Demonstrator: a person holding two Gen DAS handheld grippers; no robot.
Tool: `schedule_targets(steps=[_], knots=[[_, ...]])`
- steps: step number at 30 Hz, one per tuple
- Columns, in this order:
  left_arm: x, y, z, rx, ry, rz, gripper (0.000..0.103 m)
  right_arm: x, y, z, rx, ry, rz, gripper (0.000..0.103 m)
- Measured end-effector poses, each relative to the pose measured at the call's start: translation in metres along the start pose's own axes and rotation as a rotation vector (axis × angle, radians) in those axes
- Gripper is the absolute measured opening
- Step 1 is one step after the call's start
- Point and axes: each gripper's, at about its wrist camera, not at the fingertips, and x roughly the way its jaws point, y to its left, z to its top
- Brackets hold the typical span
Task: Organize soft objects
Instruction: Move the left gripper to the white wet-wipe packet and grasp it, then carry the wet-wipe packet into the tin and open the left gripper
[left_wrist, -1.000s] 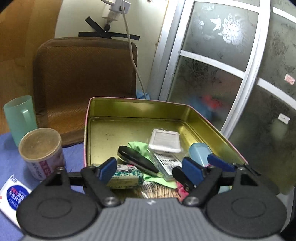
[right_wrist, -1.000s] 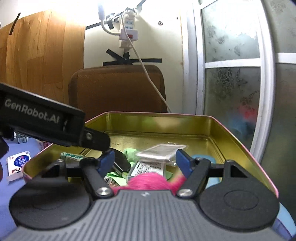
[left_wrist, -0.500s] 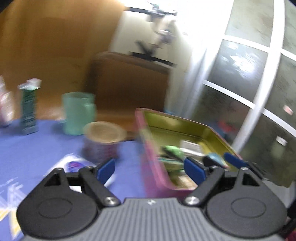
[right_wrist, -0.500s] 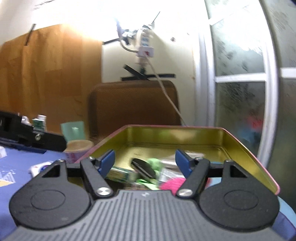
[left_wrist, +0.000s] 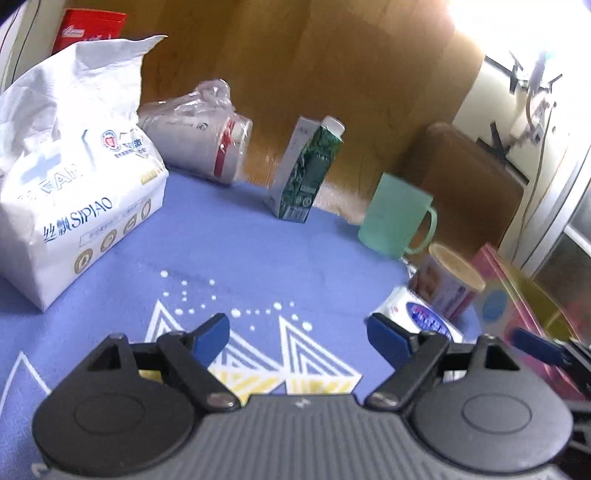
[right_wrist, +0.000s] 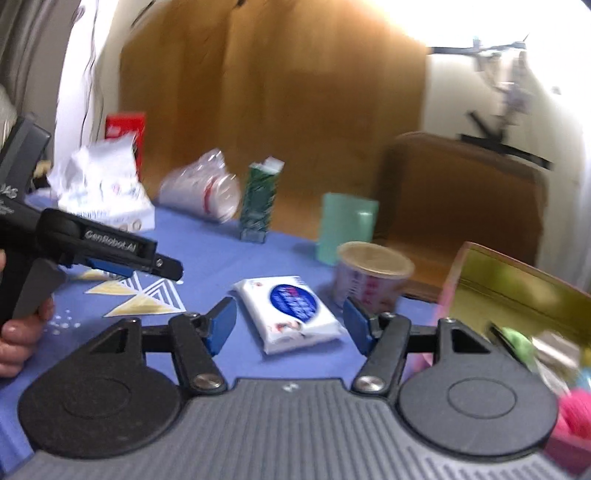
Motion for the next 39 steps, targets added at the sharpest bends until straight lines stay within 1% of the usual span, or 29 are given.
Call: schedule_targets(steps=[2, 4, 7, 8, 9, 10, 11, 14, 16, 19, 21, 22, 25, 28, 31, 35, 38, 39], knots=[[0.0, -0.001, 0.001, 0.007, -0.001, -0.002, 0.085, 0.023, 0.0, 0.01, -0.009, 0.039, 0.014, 0.081], [0.0, -0.002, 0.001, 0.014, 0.001, -0.001, 0.085, 0.046, -0.002, 0.017, -0.015, 0.09, 0.008, 0.084], [0.0, 0.0, 0.0, 0.003, -0.001, -0.009, 0.085, 0.073, -0.004, 0.018, -0.016, 0.188, 0.004, 0.084], [0.0, 0.001, -0.001, -0.002, -0.002, -0.013, 0.085, 0.08, -0.004, 0.015, -0.007, 0.231, 0.005, 0.082], [0.0, 0.001, -0.001, -0.007, -0.003, -0.016, 0.085, 0.083, -0.006, 0.012, 0.022, 0.256, 0.015, 0.082], [-0.001, 0.001, -0.002, -0.011, -0.003, -0.019, 0.085, 0.08, -0.01, 0.01, 0.076, 0.257, 0.027, 0.078], [-0.001, 0.002, -0.002, -0.015, -0.003, -0.022, 0.086, 0.077, -0.011, 0.009, 0.095, 0.259, 0.035, 0.075], [-0.001, 0.003, -0.003, -0.023, -0.002, -0.031, 0.086, 0.054, 0.001, 0.001, 0.101, 0.246, 0.07, 0.075], [-0.001, 0.003, -0.003, -0.024, -0.001, -0.033, 0.086, 0.036, 0.014, -0.007, 0.076, 0.225, 0.076, 0.075], [-0.001, 0.002, -0.003, -0.02, 0.0, -0.032, 0.086, 0.009, 0.034, -0.019, 0.067, 0.195, 0.077, 0.079], [-0.001, 0.001, -0.003, -0.015, 0.002, -0.031, 0.086, -0.002, 0.047, -0.022, 0.036, 0.184, 0.089, 0.085], [-0.001, 0.001, -0.003, -0.012, 0.003, -0.032, 0.086, -0.007, 0.051, -0.025, 0.023, 0.177, 0.097, 0.09], [-0.002, 0.0, -0.004, -0.003, 0.011, -0.045, 0.086, -0.013, 0.052, -0.03, 0.024, 0.17, 0.105, 0.091], [-0.003, -0.001, -0.005, -0.001, 0.03, -0.077, 0.086, -0.012, 0.043, -0.032, 0.072, 0.183, 0.112, 0.092], [-0.009, -0.002, -0.008, -0.012, 0.06, -0.117, 0.086, -0.012, 0.037, -0.033, 0.088, 0.183, 0.092, 0.092], [-0.022, -0.009, -0.017, -0.046, 0.147, -0.203, 0.083, -0.012, 0.032, -0.038, 0.114, 0.179, 0.102, 0.092], [-0.024, -0.028, -0.023, -0.003, 0.212, -0.248, 0.074, -0.012, 0.032, -0.038, 0.115, 0.175, 0.117, 0.092], [-0.021, -0.035, -0.026, 0.017, 0.238, -0.256, 0.068, -0.012, 0.032, -0.039, 0.115, 0.175, 0.124, 0.092]])
